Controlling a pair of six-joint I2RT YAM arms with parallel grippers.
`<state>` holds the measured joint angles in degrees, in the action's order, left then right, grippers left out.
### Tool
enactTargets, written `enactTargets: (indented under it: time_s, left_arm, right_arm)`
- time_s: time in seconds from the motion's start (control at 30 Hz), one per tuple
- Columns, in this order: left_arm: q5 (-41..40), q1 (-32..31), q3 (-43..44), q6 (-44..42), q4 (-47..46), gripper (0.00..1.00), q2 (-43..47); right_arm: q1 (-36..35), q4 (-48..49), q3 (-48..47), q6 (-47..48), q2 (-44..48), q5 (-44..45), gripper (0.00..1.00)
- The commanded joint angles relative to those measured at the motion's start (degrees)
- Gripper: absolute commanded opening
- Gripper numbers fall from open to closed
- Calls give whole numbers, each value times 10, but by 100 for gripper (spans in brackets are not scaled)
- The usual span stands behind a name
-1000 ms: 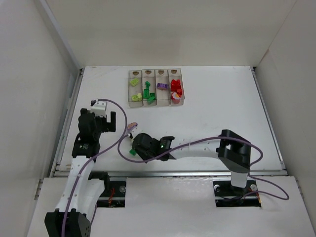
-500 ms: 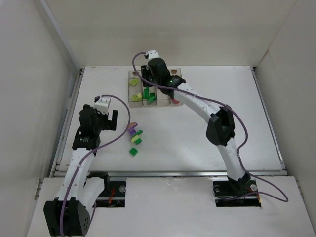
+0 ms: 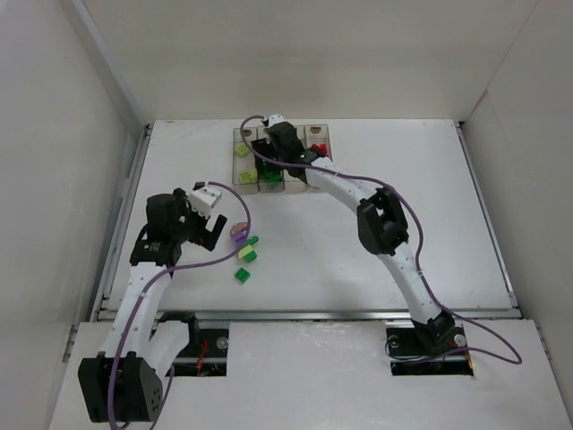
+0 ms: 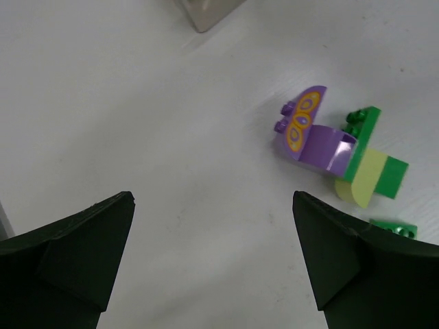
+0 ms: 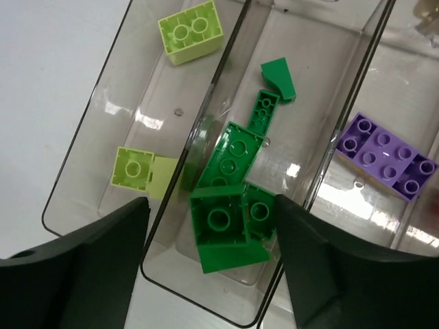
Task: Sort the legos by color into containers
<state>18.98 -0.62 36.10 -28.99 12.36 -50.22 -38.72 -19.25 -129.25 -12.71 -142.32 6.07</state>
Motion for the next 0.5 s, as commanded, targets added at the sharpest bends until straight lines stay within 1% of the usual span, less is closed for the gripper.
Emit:
enactTargets:
  time_s: [0.0, 0.03, 0.07, 0.1, 0.13, 0.17, 0.2, 0.23, 0.3, 0.33, 0.4, 0.43, 0.47]
  left_arm:
    - [93, 2, 38, -108, 74, 100, -4]
    - [145, 2, 59, -146, 104, 100, -4]
    - [175, -4, 72, -193, 185, 100, -15]
    - [195, -4, 85, -237, 221, 100, -32]
    - [208, -23, 95, -266, 249, 99, -40]
    - [214, -31, 112, -303, 272, 97, -47]
    - [214, -42, 117, -320, 309, 96, -61]
    - [202, -68, 117, -339, 327, 95, -66]
    - [155, -100, 124, -389, 370, 95, -72]
    - [140, -136, 124, -408, 384, 95, -79]
    - [99, -176, 118, -441, 405, 97, -84]
    - [89, -195, 118, -478, 412, 99, -84]
    - [80, -229, 118, -496, 418, 99, -78]
  right_arm:
    - [-4, 38, 2, 3, 27, 1, 81]
    - [-4, 33, 9, 3, 37, 9, 85]
    - [-4, 32, 15, 3, 45, 15, 88]
    - [-4, 32, 29, 3, 55, 15, 93]
    - [-4, 39, 39, 3, 77, 20, 95]
    - [-4, 40, 50, 3, 89, 20, 99]
    - [-4, 48, 62, 3, 103, 20, 100]
    - [-4, 48, 82, 3, 116, 20, 100]
    - [-4, 48, 100, -2, 154, 20, 100]
    - [-4, 48, 122, -2, 168, 26, 100]
    - [-9, 48, 153, -2, 215, 32, 100]
    - [-21, 48, 173, -2, 233, 48, 100]
    - [-28, 54, 216, -2, 268, 59, 100]
